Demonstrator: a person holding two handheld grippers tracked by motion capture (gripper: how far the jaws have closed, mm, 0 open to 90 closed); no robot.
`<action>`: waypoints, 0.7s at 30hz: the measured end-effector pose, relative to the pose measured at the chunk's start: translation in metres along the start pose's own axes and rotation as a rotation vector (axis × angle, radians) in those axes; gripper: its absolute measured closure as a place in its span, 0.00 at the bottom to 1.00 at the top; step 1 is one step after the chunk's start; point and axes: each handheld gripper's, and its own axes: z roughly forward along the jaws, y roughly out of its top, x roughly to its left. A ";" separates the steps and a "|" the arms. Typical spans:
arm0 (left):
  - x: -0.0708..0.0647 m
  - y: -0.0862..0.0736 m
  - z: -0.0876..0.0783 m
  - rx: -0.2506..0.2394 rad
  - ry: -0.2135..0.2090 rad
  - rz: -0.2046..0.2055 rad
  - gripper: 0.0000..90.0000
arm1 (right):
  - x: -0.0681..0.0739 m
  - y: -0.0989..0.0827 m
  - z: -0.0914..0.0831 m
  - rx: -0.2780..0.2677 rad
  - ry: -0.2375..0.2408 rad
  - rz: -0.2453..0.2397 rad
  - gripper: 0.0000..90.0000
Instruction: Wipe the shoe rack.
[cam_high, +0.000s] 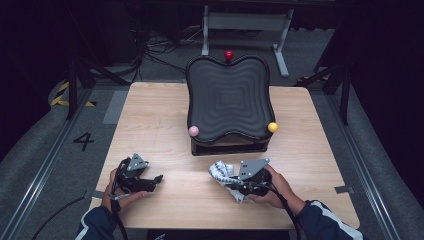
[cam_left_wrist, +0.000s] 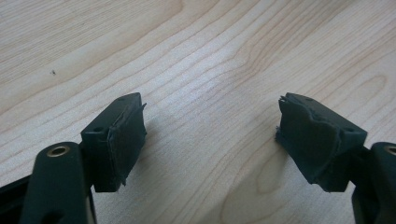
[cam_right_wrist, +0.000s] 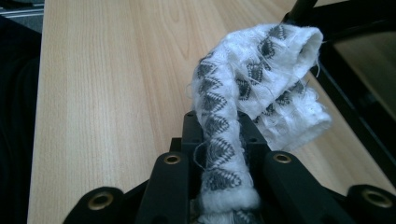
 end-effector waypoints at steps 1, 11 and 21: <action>0.000 0.000 0.000 0.000 0.000 0.000 0.26 | 0.001 -0.001 0.004 0.010 0.004 -0.003 0.86; 0.000 0.000 0.000 -0.003 -0.002 -0.006 0.25 | 0.007 -0.003 0.027 0.044 0.044 -0.009 0.82; 0.000 0.000 0.001 -0.005 -0.002 0.000 0.25 | 0.013 -0.002 0.037 0.042 0.059 -0.006 0.74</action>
